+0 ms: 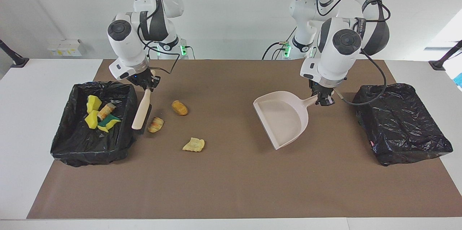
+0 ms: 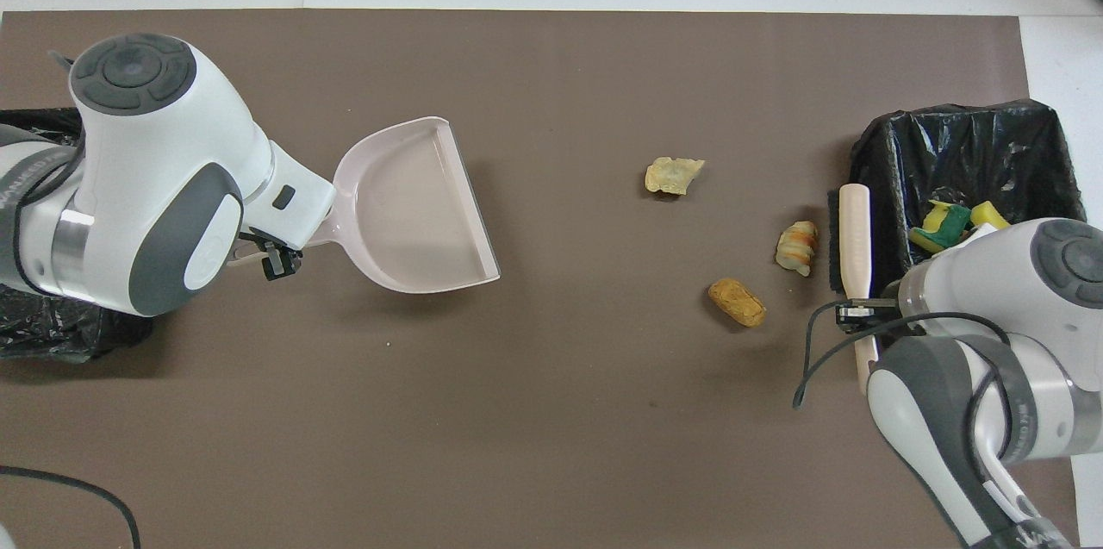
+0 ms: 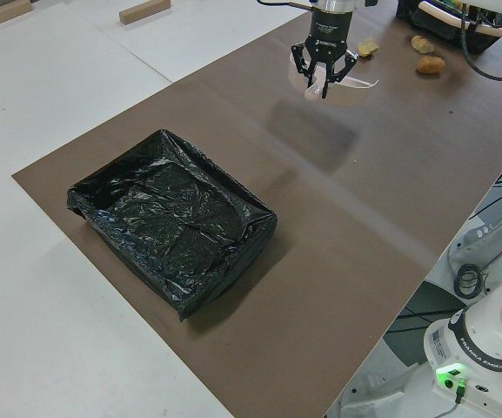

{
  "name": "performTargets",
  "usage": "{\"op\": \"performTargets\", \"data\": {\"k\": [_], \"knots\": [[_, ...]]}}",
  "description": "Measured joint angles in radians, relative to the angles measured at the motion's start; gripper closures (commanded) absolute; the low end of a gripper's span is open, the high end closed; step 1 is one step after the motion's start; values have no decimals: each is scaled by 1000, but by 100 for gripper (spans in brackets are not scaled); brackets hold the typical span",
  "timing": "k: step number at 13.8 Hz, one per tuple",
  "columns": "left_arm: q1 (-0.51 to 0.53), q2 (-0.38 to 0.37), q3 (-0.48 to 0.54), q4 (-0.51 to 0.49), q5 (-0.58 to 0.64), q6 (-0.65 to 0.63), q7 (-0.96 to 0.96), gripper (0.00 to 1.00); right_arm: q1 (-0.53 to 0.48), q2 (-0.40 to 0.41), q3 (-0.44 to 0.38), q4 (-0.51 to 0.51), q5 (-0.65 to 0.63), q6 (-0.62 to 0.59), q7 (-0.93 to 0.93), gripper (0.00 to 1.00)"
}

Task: Sweep and dump trash in bin
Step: 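Place the dustpan near the bread while the right gripper brings the brush, then sweep two bread chunks into the dustpan with the right gripper's brush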

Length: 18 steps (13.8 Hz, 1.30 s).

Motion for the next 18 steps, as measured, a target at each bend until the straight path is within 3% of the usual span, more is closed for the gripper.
{"op": "performTargets", "data": {"k": [4, 8, 15, 18], "knots": [[0, -19, -2, -48, 0, 47, -2, 100, 10, 38, 12, -29, -1, 14, -35, 100], [-1, -29, -5, -77, 0, 72, -7, 100, 122, 46, 18, -29, 34, 15, -20, 100], [-107, -23, -24, -190, 0, 250, -139, 100, 321, 61, 23, -10, 157, 17, 372, 100], [-142, -24, -25, -216, 0, 262, -158, 100, 389, 86, 25, 33, 234, 18, 424, 100]]}}
